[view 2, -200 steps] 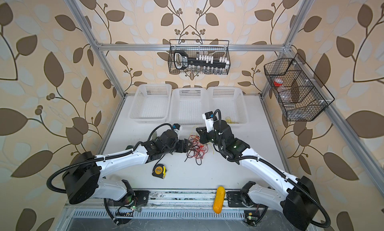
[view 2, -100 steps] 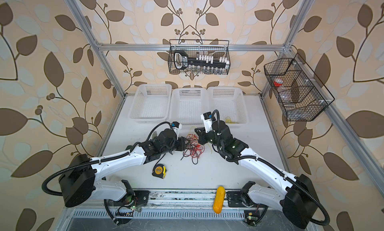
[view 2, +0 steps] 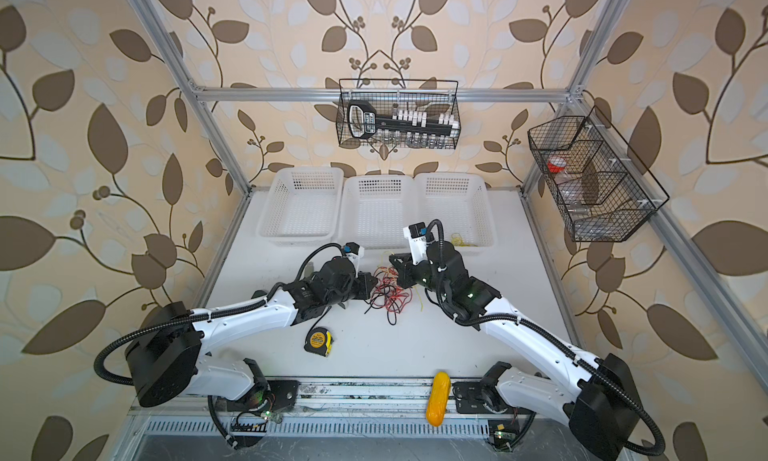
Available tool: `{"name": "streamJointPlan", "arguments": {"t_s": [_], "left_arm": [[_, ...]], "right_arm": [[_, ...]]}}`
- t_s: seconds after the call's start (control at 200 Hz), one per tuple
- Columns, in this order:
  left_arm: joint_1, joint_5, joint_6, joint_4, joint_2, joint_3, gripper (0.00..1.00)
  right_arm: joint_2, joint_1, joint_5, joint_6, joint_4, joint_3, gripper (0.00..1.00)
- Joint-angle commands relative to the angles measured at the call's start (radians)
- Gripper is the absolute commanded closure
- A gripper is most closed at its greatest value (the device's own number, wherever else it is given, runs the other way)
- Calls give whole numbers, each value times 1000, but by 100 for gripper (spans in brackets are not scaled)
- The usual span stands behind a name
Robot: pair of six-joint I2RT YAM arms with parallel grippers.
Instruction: Untangle the cables
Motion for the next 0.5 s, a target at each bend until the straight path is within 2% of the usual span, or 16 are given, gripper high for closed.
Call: {"name": "streamJointPlan", "arguments": {"t_s": [0.0,0.115,0.26,0.495], "left_arm": [[4,-90,8,-80,-19,-3,100],[5,-168,-7,-169,-22,1,100],[7,-300,-85,-264,-44,-19,100],[19,-365,-101,-343,-67,-23,100]], "right_arm": [[-55,-4,85,14,27,8,100],[-94,-55,134,55,3,-5,100],[-172,-156,169,115,-17,-51,100],[-282,-256,295,98,-142,-63,100]]}}
